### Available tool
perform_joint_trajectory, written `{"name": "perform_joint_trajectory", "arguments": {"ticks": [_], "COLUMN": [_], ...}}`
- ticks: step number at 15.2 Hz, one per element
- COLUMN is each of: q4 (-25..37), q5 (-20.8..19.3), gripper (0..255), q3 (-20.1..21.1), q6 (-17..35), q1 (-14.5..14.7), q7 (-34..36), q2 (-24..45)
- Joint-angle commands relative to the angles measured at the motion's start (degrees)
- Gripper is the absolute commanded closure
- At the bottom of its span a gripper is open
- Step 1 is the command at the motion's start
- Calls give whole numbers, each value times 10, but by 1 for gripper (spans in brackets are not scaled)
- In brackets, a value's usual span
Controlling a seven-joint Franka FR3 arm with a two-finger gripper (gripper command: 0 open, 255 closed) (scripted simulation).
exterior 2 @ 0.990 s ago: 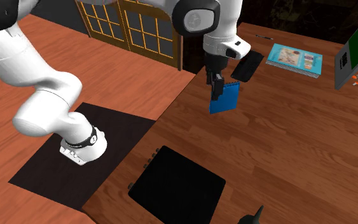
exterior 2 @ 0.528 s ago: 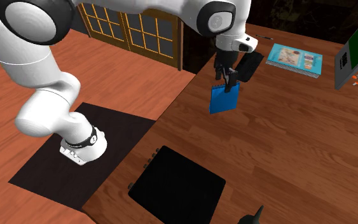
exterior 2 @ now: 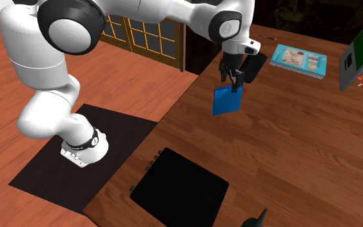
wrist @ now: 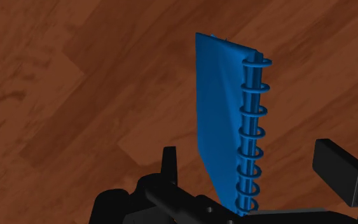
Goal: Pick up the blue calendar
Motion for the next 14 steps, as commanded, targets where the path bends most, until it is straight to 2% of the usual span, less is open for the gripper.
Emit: {"name": "perform_joint_trajectory", "arguments": {"ticks": [1,5,6,14], "q4": [-7,-17,-18,-19], "q5": [-4,-8,-8,-8], "gripper": [0,0,255,255], "q3": [-1,-3,-3,-3], "q6": [13,29,29,30], "q1": [1,1,1,1], "q7": [3,8,8,8], "q2": [6,13,13,12]}}
